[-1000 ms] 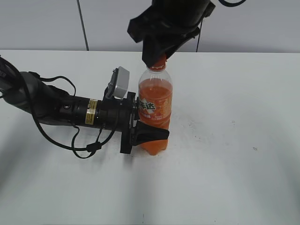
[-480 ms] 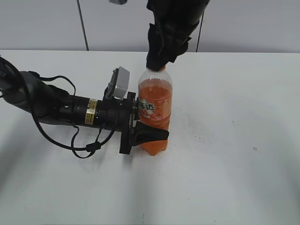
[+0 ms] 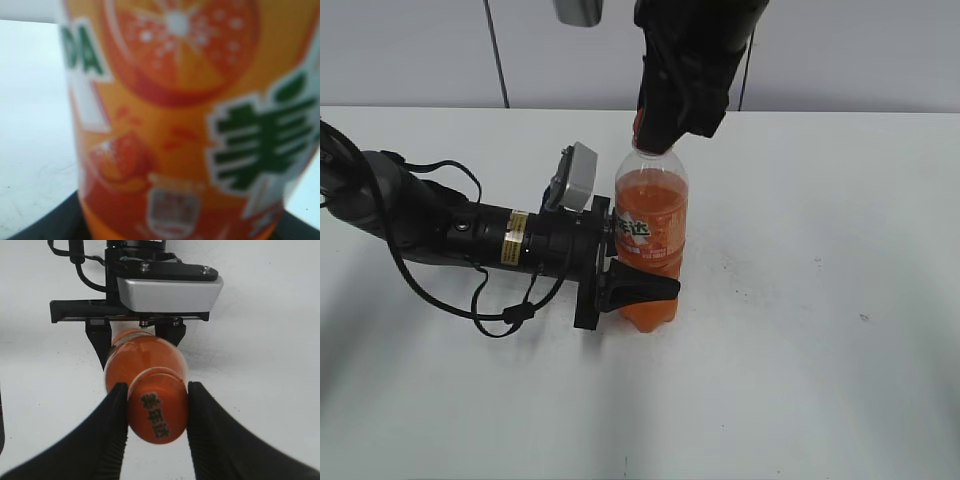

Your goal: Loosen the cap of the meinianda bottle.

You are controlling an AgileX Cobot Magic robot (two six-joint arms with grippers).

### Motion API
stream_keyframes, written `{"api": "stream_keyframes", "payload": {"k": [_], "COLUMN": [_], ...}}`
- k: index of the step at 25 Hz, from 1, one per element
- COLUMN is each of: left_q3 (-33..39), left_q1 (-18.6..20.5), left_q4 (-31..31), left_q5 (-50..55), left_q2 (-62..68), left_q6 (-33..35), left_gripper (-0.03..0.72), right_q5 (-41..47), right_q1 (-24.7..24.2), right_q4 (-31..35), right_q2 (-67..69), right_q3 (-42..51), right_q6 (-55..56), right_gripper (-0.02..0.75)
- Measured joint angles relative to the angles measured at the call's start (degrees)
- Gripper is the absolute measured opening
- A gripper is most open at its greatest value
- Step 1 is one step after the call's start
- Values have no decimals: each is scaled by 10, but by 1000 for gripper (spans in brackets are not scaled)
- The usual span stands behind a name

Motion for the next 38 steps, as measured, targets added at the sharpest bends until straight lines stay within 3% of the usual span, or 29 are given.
{"api": "stream_keyframes", "payload": {"k": [10,15,20,23,30,38], "left_q3": [0,0,0,0,0,0], "left_q1": [0,0,0,0,0,0], "left_q4": [4,4,4,5,5,6], "left_q5": [-2,-2,-2,-2,-2,-2], "left_q2": [0,0,0,0,0,0], "left_q6": [2,2,2,2,2,2], "left_gripper": [400,400,400,400,400,400], "right_q5": [1,1,1,1,0,-124], "right_q1": [0,0,-2,-19,-142,-302], "right_q4": [11,-9,-91,-107,-74,-41], "right_q2": [-25,-34,-44,-60,-107,-146], "right_q3": [0,0,0,0,51,267], "right_q6": [33,179,339,410,497,521], "right_gripper": [273,273,273,273,273,273]}}
